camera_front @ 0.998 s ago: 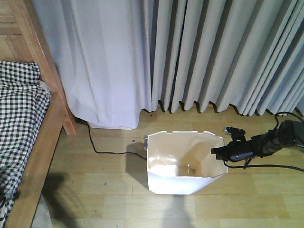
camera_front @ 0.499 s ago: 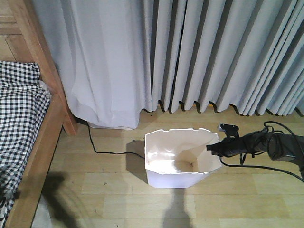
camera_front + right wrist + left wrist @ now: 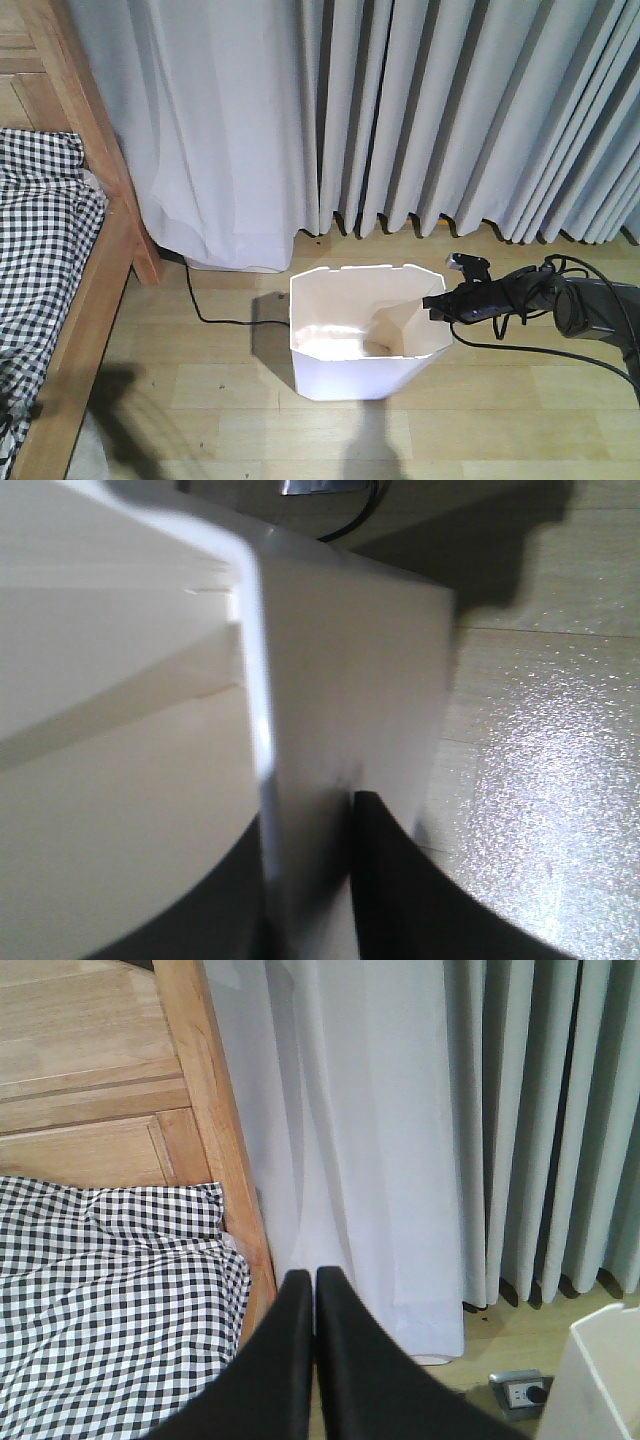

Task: Move trash bin to bedside with robot
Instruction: 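Lower the bin onto the floor beside the bed with the right gripper, then open the right gripper and raise it away from the bin rim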

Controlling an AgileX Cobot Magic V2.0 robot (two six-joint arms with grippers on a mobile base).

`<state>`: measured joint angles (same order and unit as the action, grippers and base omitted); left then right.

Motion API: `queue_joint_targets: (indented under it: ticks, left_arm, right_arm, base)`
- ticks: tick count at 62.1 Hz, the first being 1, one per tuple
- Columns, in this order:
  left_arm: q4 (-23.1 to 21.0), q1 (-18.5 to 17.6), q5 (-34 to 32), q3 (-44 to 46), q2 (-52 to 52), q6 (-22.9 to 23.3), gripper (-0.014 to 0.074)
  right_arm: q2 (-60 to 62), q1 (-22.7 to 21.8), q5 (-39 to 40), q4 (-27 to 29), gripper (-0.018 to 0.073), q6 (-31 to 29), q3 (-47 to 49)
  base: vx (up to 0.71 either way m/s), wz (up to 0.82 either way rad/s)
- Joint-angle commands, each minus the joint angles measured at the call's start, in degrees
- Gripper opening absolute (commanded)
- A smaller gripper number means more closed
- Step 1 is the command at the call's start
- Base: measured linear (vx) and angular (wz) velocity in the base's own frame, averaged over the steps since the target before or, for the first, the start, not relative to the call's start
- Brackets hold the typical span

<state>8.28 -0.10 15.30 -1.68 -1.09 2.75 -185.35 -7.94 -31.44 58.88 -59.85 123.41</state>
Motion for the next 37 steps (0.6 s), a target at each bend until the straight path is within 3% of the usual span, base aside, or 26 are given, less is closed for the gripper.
queue_joint_targets:
  ticks: [1,15,37]
  left_arm:
    - [-0.2,-0.4,-4.2,-1.7,-0.6,0.5,-0.0006]
    - [-0.2,-0.4,-4.2,-1.7,-0.6,0.5,-0.0006]
    - [-0.2,-0.4,-4.2,-1.7,-0.6,0.5,-0.0006]
  right_arm:
    - [1.1,-0.4,-4.2,5.2,0.0173,1.3,1.9]
    - [1.1,-0.4,-4.2,5.2,0.0299,1.6,1.9]
    - [1.1,-0.5,-3.2,5.2,0.031,1.6,1.9]
  base:
    - [0.0,0.0]
    - [0.0,0.0]
    - [0.0,0.0]
